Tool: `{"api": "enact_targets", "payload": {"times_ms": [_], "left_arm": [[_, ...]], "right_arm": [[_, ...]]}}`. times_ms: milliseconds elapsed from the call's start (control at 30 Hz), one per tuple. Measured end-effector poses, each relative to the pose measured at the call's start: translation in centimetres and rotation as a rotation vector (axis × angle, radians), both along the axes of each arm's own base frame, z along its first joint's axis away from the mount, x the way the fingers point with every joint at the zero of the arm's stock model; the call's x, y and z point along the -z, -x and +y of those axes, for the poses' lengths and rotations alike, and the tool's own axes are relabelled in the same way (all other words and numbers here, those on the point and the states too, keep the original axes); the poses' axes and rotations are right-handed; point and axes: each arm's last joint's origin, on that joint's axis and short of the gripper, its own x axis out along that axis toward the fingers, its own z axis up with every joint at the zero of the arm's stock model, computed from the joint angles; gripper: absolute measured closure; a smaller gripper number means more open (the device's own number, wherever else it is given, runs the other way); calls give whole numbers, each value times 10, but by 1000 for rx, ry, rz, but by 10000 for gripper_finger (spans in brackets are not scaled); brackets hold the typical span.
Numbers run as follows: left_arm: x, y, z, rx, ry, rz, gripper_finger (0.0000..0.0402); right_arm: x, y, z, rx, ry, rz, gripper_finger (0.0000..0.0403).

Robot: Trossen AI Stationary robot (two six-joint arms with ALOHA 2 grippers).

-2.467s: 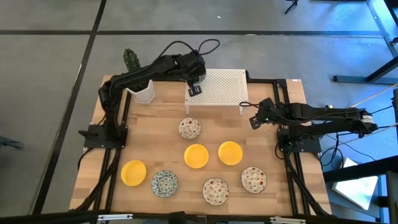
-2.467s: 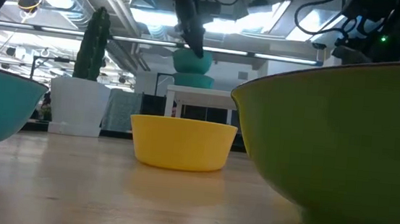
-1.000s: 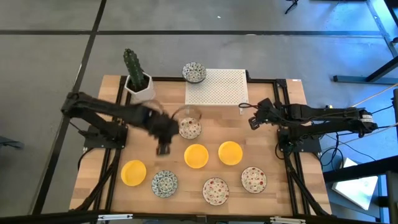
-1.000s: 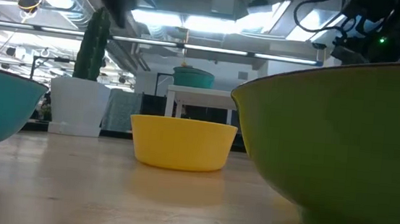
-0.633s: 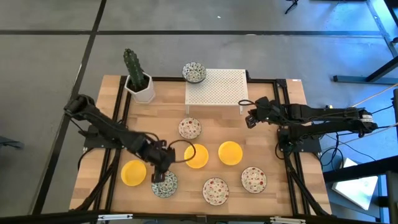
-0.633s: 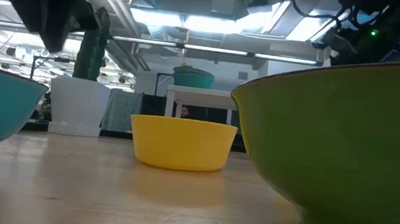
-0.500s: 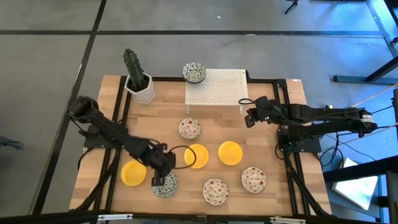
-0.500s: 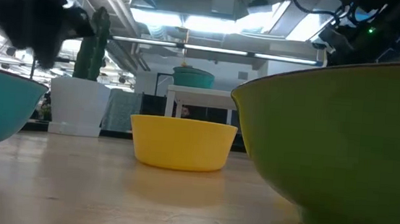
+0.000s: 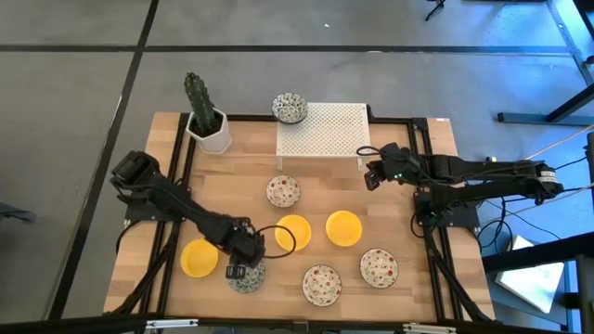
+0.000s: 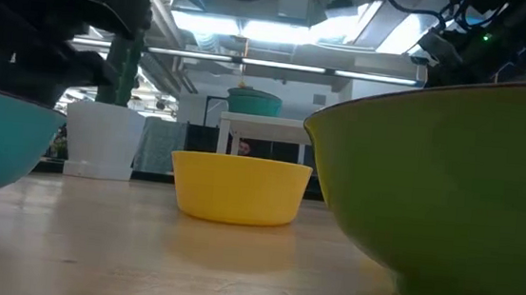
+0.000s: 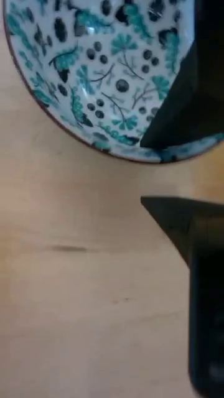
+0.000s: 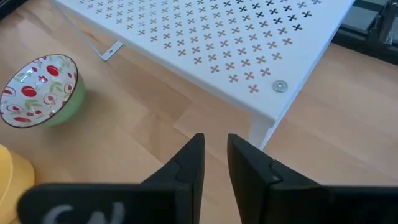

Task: Pick & Place Mini bowls
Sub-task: Stack the blue white bowl on top of blue white bowl on the shelf

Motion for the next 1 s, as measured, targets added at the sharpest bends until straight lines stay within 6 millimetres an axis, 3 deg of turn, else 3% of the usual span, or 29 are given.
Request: {"api": "enact_targets", "payload": {"times_ms": [167,333,533,700,867,1000], "left_arm": [[-1,-5,11,-15,95,45,382],[-12,-11,17,-11,96,23,387],[-73,-21,42,-24,57,-181,392],[-140,-20,97,-266,-164,-463,390],[-195,-12,172,-581,-435,-664,391],[-233,-12,231,-728,-501,-845,386]], "right_arm": [[0,0,0,-2,2,2,331],[0,0,0,-8,-4,1,331],[0,0,0,-15,-10,1,331],[0,0,0,-14,-10,0,331],[0,0,1,-20,-16,0,331],[0,-1,1,-20,-15,-10,331]]}}
